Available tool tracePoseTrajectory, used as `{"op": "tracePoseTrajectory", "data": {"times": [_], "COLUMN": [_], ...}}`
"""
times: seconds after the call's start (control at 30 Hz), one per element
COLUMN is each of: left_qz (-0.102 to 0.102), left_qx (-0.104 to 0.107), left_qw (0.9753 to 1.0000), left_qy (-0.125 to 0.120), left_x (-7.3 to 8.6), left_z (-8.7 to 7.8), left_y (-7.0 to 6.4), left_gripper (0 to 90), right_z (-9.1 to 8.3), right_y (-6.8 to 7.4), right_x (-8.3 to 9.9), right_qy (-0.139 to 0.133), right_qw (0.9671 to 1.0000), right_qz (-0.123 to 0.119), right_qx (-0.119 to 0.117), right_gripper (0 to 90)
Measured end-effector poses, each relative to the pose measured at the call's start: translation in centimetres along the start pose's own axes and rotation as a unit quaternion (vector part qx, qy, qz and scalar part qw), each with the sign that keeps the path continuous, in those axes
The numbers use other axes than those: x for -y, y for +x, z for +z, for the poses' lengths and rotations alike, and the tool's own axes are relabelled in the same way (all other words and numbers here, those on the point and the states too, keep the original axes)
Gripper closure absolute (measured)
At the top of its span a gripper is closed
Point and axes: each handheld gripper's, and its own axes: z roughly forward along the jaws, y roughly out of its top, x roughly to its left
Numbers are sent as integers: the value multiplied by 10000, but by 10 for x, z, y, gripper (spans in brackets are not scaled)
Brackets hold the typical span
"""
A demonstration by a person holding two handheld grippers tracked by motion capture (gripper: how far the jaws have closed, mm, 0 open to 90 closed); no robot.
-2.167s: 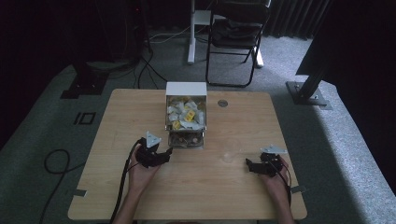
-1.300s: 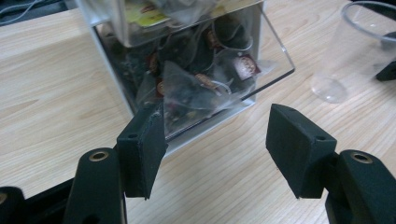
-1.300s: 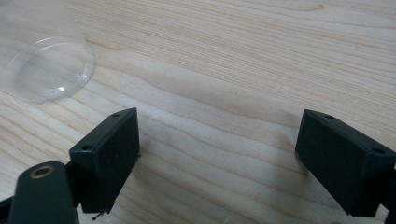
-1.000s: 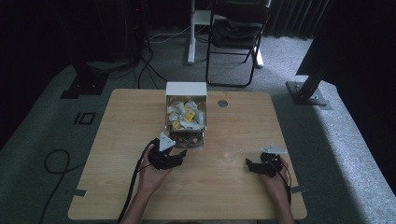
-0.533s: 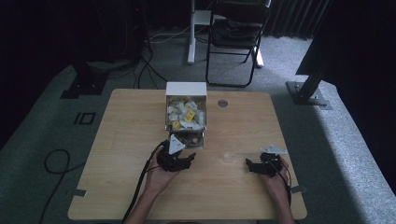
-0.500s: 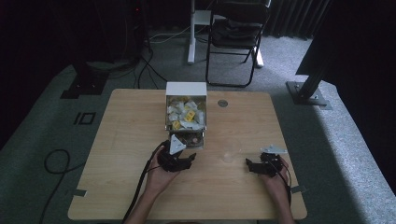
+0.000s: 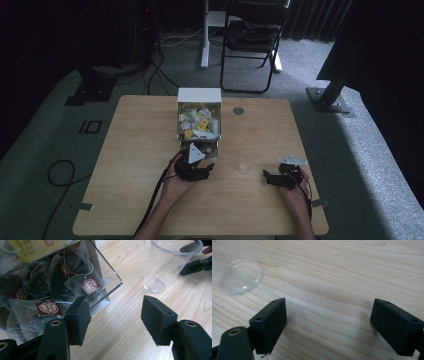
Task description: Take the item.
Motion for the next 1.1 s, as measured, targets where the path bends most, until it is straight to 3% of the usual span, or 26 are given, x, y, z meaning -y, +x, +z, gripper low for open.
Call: {"op": "tracePoseTrajectory", "data": {"times": [0.1,0.17,0.2,0.53,0.7,0.77,1.1], "left_qz": [-6,67,9,149,136,73,145], "left_qx": [25,-129,-104,-183,-170,-76,-73], "left_qw": [9999,9999,9999,9997,9997,9999,9999], "left_qy": [-99,-67,-71,33,93,90,-12], "left_x": [-1,-2,-3,0,-1,0,9], "left_z": [1,2,4,14,12,12,1], "left_y": [2,2,4,5,5,5,-8], "left_gripper": [420,400,400,396,392,393,402], "right_z": [0,0,0,0,0,0,0], "right_y": [0,0,0,0,0,0,0], "right_x": [0,0,0,0,0,0,0], "right_qy": [-1,0,1,0,1,0,2], "right_qw": [10000,10000,10000,10000,10000,10000,10000], "right_qz": [4,5,1,6,3,0,3], "right_qx": [0,0,1,-1,0,1,1], "right_gripper": [134,134,134,134,134,134,134]}}
